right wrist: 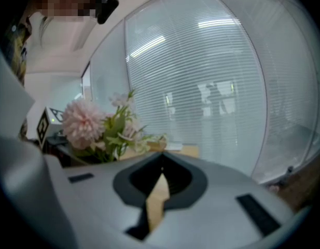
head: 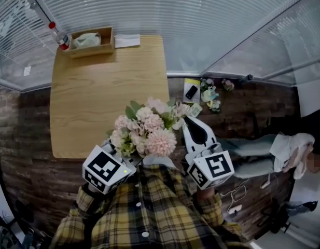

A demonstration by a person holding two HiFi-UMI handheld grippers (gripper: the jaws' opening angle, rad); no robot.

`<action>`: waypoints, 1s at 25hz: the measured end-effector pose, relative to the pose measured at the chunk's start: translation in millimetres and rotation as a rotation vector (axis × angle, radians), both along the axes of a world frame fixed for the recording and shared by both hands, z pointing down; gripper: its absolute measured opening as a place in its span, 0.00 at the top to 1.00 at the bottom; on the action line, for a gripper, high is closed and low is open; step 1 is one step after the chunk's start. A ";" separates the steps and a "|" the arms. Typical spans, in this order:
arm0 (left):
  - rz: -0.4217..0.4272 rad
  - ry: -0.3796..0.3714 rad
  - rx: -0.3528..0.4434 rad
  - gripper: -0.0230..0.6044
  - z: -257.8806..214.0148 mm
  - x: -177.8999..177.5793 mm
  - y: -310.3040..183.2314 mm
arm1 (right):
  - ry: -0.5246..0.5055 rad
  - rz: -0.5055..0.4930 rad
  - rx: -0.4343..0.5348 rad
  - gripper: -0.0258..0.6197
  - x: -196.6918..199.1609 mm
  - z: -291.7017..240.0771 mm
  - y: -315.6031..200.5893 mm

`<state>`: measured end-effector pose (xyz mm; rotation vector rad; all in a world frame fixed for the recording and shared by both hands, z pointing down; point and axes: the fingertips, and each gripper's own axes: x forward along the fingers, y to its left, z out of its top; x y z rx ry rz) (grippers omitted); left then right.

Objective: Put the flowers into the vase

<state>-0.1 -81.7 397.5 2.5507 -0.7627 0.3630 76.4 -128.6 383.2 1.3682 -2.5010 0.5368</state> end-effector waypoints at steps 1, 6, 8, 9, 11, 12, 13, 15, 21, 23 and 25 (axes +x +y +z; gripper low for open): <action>0.001 -0.006 -0.008 0.71 1.9 -0.1 1.7 | -0.001 -0.002 -0.003 0.94 -0.5 0.6 1.1; -0.019 -0.024 -0.027 0.68 6.8 -5.2 2.5 | -0.003 -0.023 -0.017 0.94 -6.2 3.6 1.9; -0.022 -0.036 -0.026 0.68 8.3 -7.6 3.5 | -0.010 -0.025 -0.016 0.94 -7.2 3.5 2.4; -0.024 -0.038 -0.030 0.68 9.0 -8.6 4.6 | -0.011 -0.025 -0.015 0.94 -6.8 3.3 2.9; -0.027 -0.039 -0.040 0.68 10.9 -11.4 7.1 | -0.010 -0.027 -0.015 0.94 -6.0 3.1 3.5; -0.030 -0.037 -0.047 0.68 12.1 -13.5 8.6 | -0.008 -0.027 -0.015 0.94 -6.1 3.1 3.5; -0.032 -0.035 -0.055 0.68 13.4 -16.0 10.3 | -0.007 -0.028 -0.015 0.94 -6.7 3.0 3.4; -0.039 -0.036 -0.070 0.68 16.6 -21.9 14.1 | -0.005 -0.032 -0.015 0.94 -8.5 2.8 3.0; -0.083 -0.030 -0.126 0.68 26.2 -35.2 19.9 | 0.005 -0.035 -0.032 0.94 -3.6 9.0 4.4; -0.116 -0.026 -0.134 0.69 29.5 -44.4 17.8 | 0.007 -0.033 -0.043 0.94 -2.2 12.8 6.2; -0.154 -0.024 -0.139 0.69 33.0 -55.4 15.3 | 0.004 -0.031 -0.055 0.94 -1.0 16.1 7.9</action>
